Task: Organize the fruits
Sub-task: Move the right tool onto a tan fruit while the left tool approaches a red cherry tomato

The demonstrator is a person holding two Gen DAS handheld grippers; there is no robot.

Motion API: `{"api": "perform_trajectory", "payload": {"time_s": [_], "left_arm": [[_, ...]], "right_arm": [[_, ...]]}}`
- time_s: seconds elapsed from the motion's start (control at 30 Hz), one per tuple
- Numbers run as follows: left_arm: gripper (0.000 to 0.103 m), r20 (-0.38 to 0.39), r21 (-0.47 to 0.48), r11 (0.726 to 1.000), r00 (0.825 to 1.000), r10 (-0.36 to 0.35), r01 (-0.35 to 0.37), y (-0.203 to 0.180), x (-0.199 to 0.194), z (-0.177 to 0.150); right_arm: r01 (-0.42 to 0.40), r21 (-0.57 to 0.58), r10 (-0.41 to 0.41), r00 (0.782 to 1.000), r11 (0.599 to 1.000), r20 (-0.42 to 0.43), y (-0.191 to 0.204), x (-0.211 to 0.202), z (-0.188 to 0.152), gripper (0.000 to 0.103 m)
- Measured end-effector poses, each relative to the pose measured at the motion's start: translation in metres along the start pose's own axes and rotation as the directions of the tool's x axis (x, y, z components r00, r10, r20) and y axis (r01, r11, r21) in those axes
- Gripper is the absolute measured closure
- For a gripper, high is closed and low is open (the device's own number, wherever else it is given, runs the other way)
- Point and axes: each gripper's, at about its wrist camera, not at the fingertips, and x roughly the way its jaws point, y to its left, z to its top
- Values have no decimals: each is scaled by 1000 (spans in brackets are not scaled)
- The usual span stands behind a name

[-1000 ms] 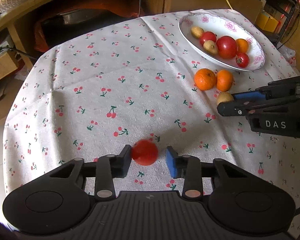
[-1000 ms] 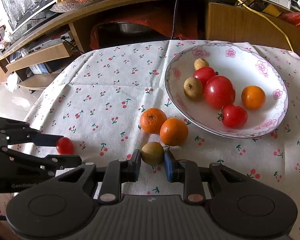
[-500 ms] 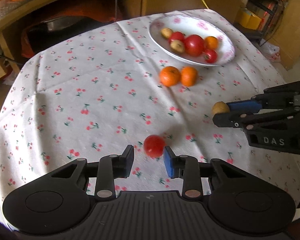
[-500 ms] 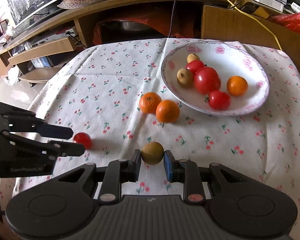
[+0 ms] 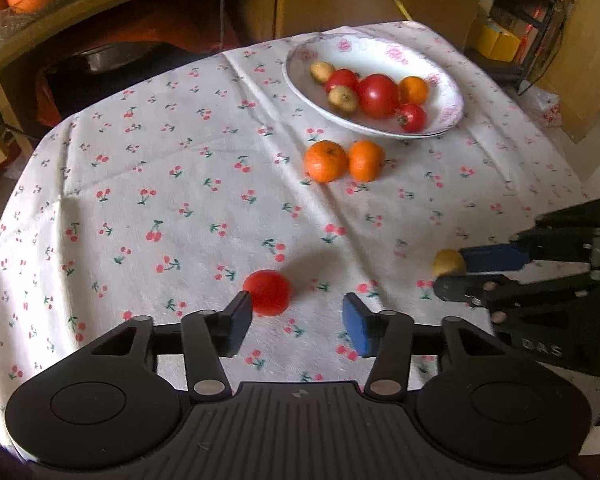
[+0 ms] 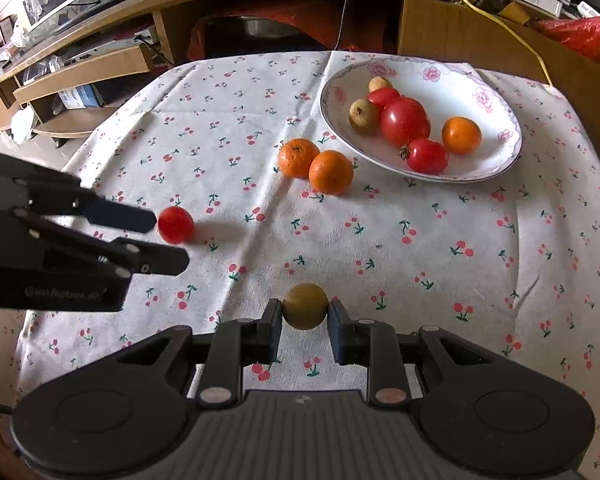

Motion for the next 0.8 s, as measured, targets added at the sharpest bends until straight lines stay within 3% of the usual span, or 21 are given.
{"api": "perform_trajectory", "payload": {"time_s": [0.27, 0.63, 0.8], "left_arm": [[43, -7, -20, 999, 999, 35, -35, 8, 10, 2], [60, -12, -18, 998, 999, 52, -52, 10, 16, 3], [55, -21, -3, 999, 998, 51, -51, 7, 13, -2]], "right_arm": [[-14, -1, 14, 1000, 1000, -6, -2, 6, 2, 81], [-18, 1, 18, 1000, 1000, -13, -2, 8, 4, 81], [-21, 3, 21, 1000, 1000, -17, -2, 8, 5, 81]]}}
